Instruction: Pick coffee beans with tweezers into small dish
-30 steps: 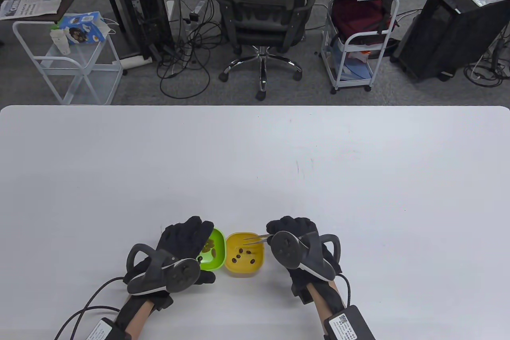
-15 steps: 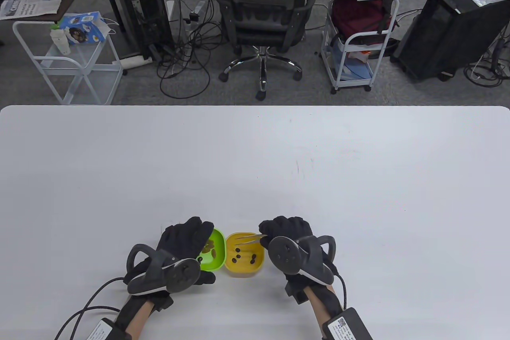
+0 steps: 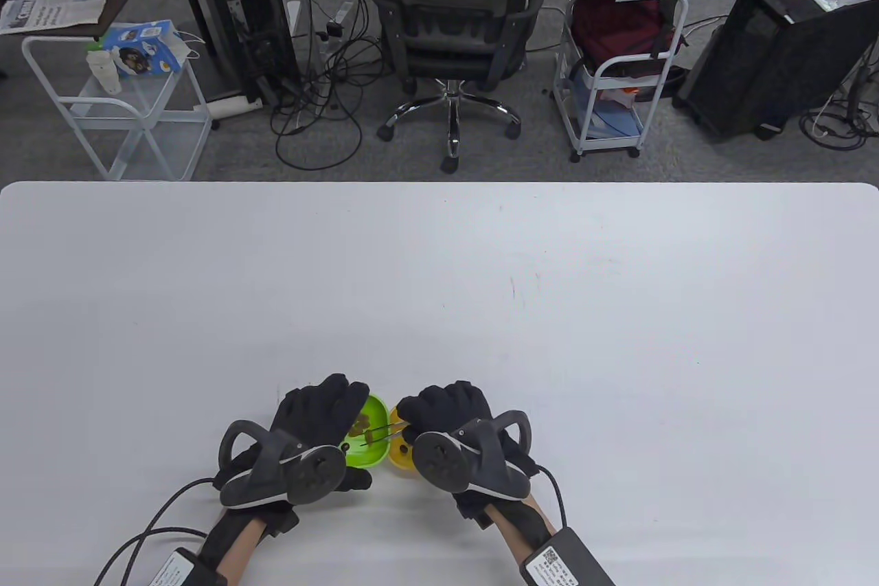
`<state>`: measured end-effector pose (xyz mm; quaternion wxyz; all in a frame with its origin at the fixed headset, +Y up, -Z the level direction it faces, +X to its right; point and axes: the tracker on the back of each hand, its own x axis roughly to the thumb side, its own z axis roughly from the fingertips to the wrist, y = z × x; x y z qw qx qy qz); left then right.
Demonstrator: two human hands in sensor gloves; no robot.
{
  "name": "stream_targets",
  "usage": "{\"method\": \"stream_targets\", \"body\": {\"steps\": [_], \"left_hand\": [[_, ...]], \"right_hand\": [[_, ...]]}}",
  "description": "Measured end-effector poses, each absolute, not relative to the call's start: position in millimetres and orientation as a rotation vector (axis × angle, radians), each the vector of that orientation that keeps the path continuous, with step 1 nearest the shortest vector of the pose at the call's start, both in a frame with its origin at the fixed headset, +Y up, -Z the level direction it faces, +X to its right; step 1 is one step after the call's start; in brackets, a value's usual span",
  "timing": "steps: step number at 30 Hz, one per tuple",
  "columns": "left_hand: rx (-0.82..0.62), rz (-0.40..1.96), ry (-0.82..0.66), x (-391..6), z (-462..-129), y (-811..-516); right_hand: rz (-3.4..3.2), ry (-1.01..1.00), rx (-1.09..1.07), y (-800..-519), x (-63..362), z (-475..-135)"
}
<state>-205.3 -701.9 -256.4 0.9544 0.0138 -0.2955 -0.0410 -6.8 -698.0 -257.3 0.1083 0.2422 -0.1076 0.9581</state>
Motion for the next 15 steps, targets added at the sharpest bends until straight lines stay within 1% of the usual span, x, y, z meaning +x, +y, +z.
{"method": "stream_targets", "body": {"steps": [15], "left_hand": [[0.026,-0.083,-0.604,-204,-256,-702]], "right_hand": [[2.846,-0.356,0.797,-706,-28,-256]]}}
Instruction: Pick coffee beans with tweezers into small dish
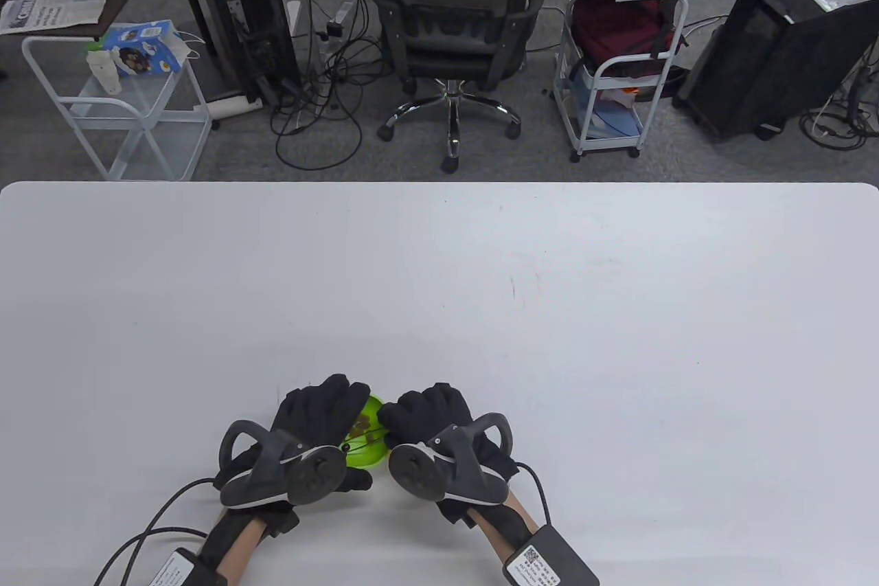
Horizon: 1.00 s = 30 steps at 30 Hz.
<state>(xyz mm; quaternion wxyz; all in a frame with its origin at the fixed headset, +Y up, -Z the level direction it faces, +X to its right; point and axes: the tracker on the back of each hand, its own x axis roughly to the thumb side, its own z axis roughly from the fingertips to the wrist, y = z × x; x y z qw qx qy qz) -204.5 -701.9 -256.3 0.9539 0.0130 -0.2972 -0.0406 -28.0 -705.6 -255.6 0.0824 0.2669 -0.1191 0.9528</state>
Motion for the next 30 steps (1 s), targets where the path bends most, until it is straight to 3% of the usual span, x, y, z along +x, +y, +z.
{"method": "stream_targets", "body": {"steps": [30], "left_hand": [[0.023,-0.088,-0.604,-204.5,-256.5,-702.1]], "right_hand": [[2.931,-0.372,0.831,-703.3,-30.4,-253.8]]}}
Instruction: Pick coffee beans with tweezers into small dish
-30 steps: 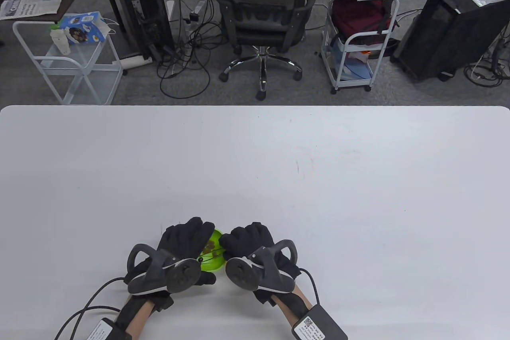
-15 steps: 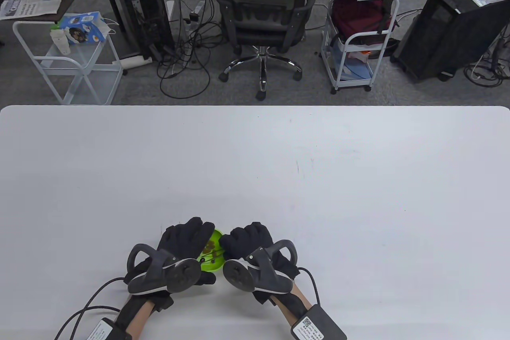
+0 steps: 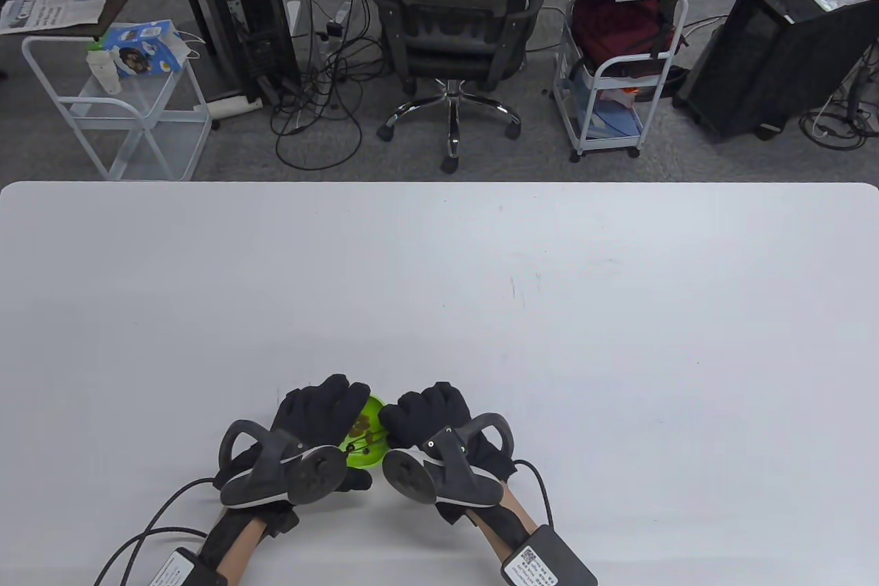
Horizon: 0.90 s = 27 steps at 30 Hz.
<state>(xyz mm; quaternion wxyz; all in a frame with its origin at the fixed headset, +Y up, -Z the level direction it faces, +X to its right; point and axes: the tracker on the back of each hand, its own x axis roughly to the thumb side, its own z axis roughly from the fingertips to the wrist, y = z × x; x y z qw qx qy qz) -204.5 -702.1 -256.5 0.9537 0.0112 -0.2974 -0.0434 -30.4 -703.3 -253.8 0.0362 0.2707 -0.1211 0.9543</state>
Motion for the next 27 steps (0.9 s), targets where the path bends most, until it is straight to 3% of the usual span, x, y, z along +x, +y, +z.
{"method": "stream_targets", "body": {"steps": [27], "left_hand": [[0.03,-0.087,-0.605,-204.5,-256.1,-701.8]], "right_hand": [[2.958,-0.385,0.827,-702.1,-29.9,-252.6]]}}
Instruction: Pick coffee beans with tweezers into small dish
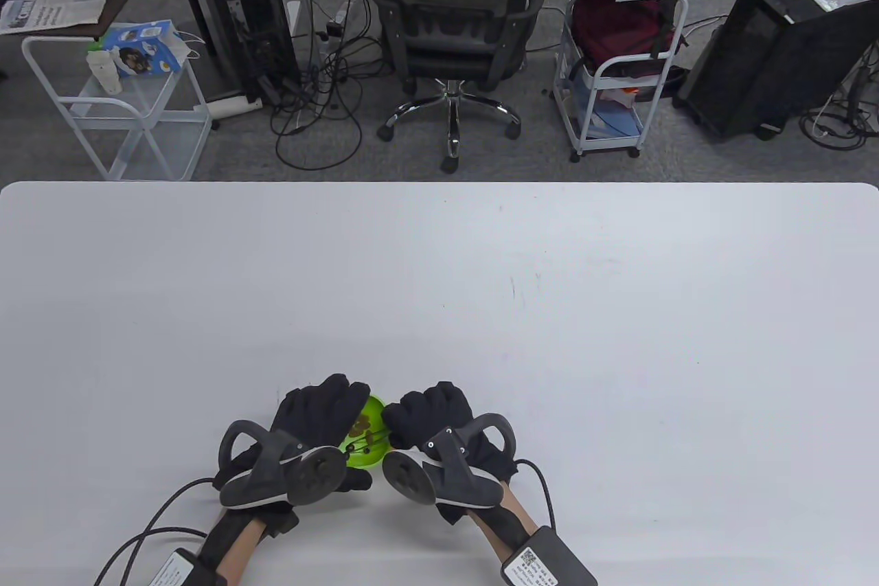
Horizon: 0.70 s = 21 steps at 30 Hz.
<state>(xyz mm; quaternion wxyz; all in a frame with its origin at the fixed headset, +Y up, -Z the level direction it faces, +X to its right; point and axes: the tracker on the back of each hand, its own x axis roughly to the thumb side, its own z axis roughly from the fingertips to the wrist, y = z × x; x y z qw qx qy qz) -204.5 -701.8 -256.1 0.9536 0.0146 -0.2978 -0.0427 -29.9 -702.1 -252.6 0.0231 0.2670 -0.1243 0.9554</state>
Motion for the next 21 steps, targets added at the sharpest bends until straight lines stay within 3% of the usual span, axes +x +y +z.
{"method": "stream_targets", "body": {"steps": [21], "left_hand": [[0.034,-0.088,-0.593,-206,-256,-701]], "right_hand": [[2.806,-0.352,0.595,-685,18,-262]]}}
